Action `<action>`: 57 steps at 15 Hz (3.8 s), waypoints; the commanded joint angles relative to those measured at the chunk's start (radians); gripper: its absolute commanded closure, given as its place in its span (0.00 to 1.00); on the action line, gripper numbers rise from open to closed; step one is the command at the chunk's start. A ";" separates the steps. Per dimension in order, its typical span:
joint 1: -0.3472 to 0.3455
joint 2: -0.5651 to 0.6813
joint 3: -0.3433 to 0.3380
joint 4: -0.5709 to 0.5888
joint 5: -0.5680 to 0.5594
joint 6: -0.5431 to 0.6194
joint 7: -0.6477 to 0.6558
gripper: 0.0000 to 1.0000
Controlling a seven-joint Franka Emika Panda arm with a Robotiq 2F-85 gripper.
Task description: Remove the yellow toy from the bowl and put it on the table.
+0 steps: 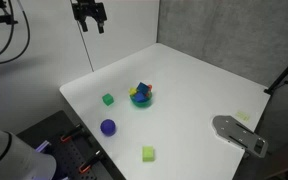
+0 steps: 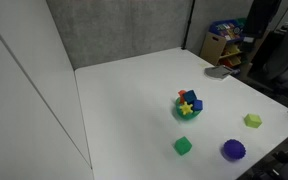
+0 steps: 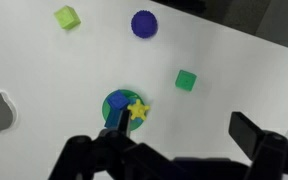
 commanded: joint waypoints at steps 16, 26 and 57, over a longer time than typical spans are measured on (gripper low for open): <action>0.017 0.006 -0.002 0.005 -0.004 0.011 0.015 0.00; 0.020 0.183 -0.022 0.043 0.015 0.180 0.051 0.00; 0.113 0.701 -0.243 -0.024 -0.161 0.699 0.372 0.00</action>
